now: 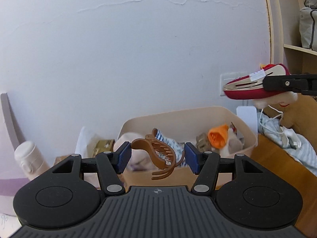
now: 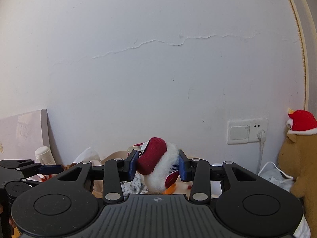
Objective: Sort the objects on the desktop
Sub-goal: 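Carry the brown clip and Santa hat with both tools over the bin, then open both tools to drop the brown clip and Santa hat into the bin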
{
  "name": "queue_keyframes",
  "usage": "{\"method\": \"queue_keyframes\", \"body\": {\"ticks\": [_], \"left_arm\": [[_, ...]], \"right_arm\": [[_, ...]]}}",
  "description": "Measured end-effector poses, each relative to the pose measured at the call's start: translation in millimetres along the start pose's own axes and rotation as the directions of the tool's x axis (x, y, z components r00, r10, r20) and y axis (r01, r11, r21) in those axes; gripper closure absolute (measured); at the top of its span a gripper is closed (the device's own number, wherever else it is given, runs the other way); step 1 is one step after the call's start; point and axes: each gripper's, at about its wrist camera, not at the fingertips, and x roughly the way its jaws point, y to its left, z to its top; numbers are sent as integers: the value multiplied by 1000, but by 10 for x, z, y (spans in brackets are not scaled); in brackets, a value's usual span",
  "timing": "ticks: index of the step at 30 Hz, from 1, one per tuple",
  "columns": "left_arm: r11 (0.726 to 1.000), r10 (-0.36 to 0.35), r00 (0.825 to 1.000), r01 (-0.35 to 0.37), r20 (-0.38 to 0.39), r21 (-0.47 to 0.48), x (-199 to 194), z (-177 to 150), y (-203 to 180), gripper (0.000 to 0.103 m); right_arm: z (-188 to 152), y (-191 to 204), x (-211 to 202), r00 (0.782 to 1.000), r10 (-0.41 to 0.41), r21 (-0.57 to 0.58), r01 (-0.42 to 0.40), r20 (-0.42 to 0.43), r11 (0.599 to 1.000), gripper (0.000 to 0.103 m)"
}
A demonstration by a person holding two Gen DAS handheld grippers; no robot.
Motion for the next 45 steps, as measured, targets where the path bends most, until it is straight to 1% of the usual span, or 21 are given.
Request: {"method": "queue_keyframes", "body": {"ticks": [5, 8, 11, 13, 19, 24, 27, 31, 32, 33, 35, 36, 37, 38, 39, 42, 43, 45], "left_arm": [[1000, 3, 1000, -4, -12, -9, 239, 188, -27, 43], [1000, 6, 999, -7, -35, -22, 416, 263, -40, 43], [1000, 18, 998, -19, -64, -15, 612, 297, -75, 43], [999, 28, 996, -30, -86, -18, 737, 297, -93, 43], [998, 24, 988, -31, -152, -50, 1048, 243, -142, 43], [997, 20, 978, -35, -208, -73, 1259, 191, -152, 42], [996, 12, 973, -31, -231, -81, 1328, 104, -170, 42], [997, 17, 971, -33, -240, -64, 1347, 29, -194, 41], [998, 12, 971, -27, -238, -60, 1339, 19, -202, 36], [998, 6, 972, -19, -233, -57, 1323, 12, -207, 32], [999, 2, 977, -13, -213, -52, 1285, 1, -233, 23], [999, 4, 979, -15, -205, -48, 1266, -4, -244, 21], [999, 12, 979, -22, -202, -43, 1248, -10, -257, 20], [999, 17, 979, -25, -202, -40, 1241, -8, -254, 19], [999, 17, 980, -25, -201, -38, 1227, -11, -259, 19], [999, 11, 980, -20, -199, -45, 1175, -7, -193, 18], [998, 9, 980, -19, -198, -52, 1152, -12, -183, 18], [998, 6, 980, -20, -197, -66, 1167, -29, -104, 18]], "right_arm": [[108, 44, 236, 1000, -16, -36, 16, -9, 999, 65], [142, 30, 415, 1000, -15, -30, 15, -25, 999, 65], [131, 20, 602, 999, -21, -15, 20, -39, 1000, 65], [107, 8, 736, 998, -23, -8, 23, -54, 1000, 65], [-18, 13, 1197, 992, -41, -8, 41, -120, 999, 65], [-147, 39, 1493, 980, -59, -31, 55, -191, 998, 65], [-265, 34, 1574, 970, -58, -27, 53, -236, 998, 65], [-358, -28, 1638, 963, -59, -8, 59, -265, 998, 63], [-371, -45, 1642, 963, -51, 4, 54, -265, 999, 61], [-378, -67, 1640, 963, -44, 14, 50, -265, 999, 53], [-350, -80, 1638, 965, -44, 21, 51, -257, 998, 48], [-341, -60, 1650, 966, -43, 19, 50, -256, 999, 40], [-348, -60, 1632, 967, -44, 20, 50, -252, 999, 35], [-335, -94, 1566, 969, -45, 21, 52, -244, 998, 22], [-331, -83, 1529, 971, -46, 19, 52, -233, 998, 12], [-295, -75, 1467, 976, -42, 12, 46, -212, 999, 2], [-286, -70, 1443, 977, -41, 13, 45, -208, 999, 0], [-277, -69, 1398, 978, -35, 20, 40, -205, 999, 0]]}}
